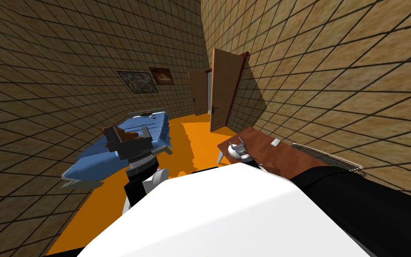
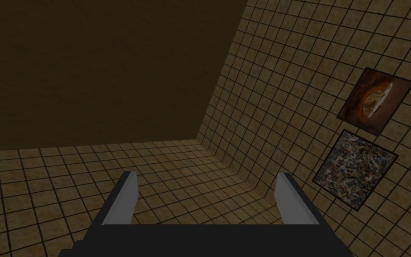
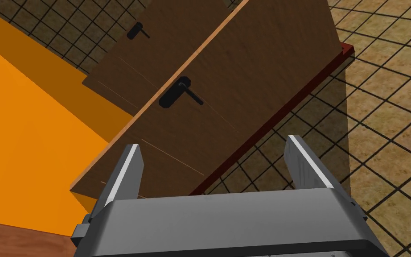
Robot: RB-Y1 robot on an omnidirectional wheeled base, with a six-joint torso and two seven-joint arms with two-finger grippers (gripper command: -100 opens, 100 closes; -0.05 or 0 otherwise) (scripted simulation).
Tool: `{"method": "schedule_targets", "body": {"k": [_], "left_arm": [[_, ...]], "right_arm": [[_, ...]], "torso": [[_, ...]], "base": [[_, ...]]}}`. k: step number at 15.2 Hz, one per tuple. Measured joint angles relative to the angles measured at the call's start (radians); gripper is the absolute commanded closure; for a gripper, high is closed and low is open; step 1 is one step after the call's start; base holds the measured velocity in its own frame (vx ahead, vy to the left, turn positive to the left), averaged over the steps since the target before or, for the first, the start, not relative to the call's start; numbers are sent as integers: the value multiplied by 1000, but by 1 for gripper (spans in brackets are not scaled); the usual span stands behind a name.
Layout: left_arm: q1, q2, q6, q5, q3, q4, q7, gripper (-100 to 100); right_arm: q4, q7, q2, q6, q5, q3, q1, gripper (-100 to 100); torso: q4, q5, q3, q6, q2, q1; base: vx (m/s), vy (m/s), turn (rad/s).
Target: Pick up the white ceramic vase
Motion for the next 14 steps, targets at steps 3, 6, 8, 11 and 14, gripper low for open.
{"method": "schedule_targets", "body": {"k": [3, 6, 8, 11, 14], "left_arm": [[0, 0, 0, 0, 0, 0, 0, 0], [0, 0, 0, 0, 0, 0, 0, 0], [0, 0, 0, 0, 0, 0, 0, 0], [0, 0, 0, 0, 0, 0, 0, 0], [0, 0, 0, 0, 0, 0, 0, 0]], "right_arm": [[37, -58, -13, -18, -14, 4, 5, -100], [68, -114, -25, -36, -24, 6, 11, -100], [93, -155, -34, -52, -32, 8, 12, -100], [133, -217, -48, -71, -47, 11, 16, -100], [170, -270, -60, -81, -60, 14, 12, -100]], "torso": [[0, 0, 0, 0, 1, -1], [0, 0, 0, 0, 0, 0], [0, 0, 0, 0, 0, 0], [0, 0, 0, 0, 0, 0], [0, 0, 0, 0, 0, 0]], "base": [[-35, -36, 171], [-24, -21, 119], [-32, -23, 150], [-29, -27, 114], [-29, -23, 161]]}}
